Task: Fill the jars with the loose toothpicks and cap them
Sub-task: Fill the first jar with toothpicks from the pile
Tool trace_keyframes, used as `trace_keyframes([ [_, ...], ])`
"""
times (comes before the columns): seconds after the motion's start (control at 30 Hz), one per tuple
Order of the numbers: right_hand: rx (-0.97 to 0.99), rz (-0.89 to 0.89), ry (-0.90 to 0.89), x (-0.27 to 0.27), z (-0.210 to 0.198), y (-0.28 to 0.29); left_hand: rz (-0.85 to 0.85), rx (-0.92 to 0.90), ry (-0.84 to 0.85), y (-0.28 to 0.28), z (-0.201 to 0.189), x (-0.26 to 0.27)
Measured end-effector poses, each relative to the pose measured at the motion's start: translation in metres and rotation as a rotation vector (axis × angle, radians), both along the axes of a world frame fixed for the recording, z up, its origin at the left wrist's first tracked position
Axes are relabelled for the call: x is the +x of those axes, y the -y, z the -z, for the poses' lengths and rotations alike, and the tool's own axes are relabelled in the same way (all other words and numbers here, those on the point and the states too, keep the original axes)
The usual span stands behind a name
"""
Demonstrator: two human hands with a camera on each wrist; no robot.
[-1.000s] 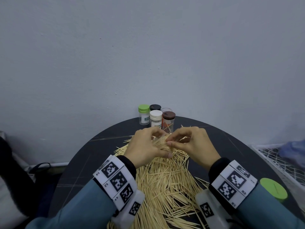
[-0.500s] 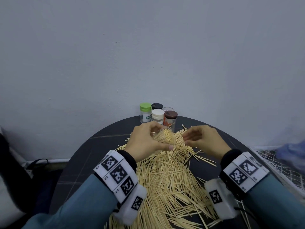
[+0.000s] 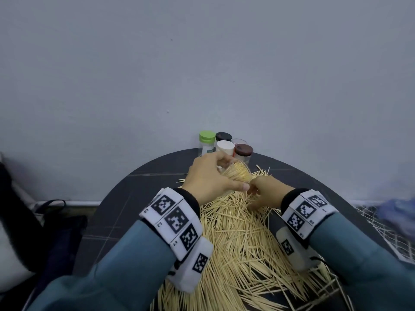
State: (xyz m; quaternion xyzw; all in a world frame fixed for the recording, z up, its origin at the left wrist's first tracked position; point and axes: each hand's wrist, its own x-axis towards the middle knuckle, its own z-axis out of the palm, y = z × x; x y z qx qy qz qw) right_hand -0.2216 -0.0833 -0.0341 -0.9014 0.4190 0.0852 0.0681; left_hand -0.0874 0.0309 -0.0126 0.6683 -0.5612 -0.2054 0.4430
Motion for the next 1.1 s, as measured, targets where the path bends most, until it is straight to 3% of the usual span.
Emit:
trace_keyframes([
  [0.33,-0.111,0.029,-0.101,0.004,0.001,-0.019,-0.003,0.007,0.003,-0.003,-0.001,-0.002],
  [0.47,-0.053,0.059,-0.060,0.006,0.003,-0.021,0.001,0.010,0.006,-0.004,-0.001,-0.002],
  [0.9,0.004,0.071,-0.270,0.016,0.002,-0.035,0.020,0.006,-0.016,-0.007,-0.004,-0.002],
  [1.1,0.084,0.113,-0.203,0.010,-0.004,-0.033,0.015,0.003,-0.013,-0.008,-0.005,-0.003],
])
